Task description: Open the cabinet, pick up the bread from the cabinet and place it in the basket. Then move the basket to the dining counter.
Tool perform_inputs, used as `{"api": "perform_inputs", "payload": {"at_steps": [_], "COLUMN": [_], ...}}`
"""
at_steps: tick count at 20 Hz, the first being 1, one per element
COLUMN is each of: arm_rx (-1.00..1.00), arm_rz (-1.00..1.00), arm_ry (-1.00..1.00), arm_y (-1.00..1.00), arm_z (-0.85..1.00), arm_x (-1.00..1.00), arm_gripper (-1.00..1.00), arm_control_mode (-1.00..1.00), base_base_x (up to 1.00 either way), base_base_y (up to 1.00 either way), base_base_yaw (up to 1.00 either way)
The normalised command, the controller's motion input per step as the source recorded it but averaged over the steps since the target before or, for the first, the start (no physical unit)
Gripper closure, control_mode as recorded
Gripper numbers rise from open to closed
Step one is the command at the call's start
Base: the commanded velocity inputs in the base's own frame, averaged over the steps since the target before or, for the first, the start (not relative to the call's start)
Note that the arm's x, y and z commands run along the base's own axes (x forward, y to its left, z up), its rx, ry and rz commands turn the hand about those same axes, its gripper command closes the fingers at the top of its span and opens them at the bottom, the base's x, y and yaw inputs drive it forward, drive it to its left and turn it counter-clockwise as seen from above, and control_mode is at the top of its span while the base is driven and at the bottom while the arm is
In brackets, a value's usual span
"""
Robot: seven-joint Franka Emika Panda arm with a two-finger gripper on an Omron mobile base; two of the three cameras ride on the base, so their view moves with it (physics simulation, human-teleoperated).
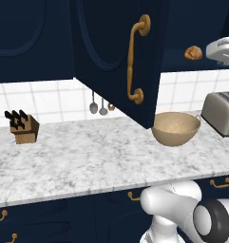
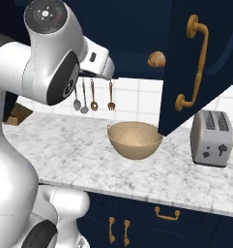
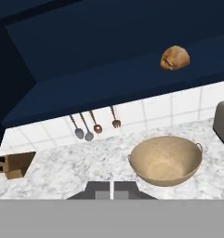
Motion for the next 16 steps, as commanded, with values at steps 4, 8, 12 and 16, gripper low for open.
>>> {"api": "perform_inputs", "payload": {"at_steps": [4,8,12,16], "arm_rx": [-0.01,-0.08,-0.13,-0.06], "arm_rz": [0.00,-0.05,-0.11,-0.07], "arm_ry": [0.01,0.00,0.02,0.04], "arm_y": [-0.53,-0.33,-0.21,-0.34], "arm_z": [-0.12,-0.19,-0.06,0.00], "arm_x": [0.84,0.47,0.50,0.58], "arm_gripper": [-1.00,-1.00,-1.00,-1.00], "arm_control_mode": [-1.00,-1.00,-1.00,-1.00], "base_base_x": [0.00,0.00,0.00,0.00], "base_base_y": [0.00,0.00,0.00,0.00], "base_base_yaw": [0.00,0.00,0.00,0.00]}}
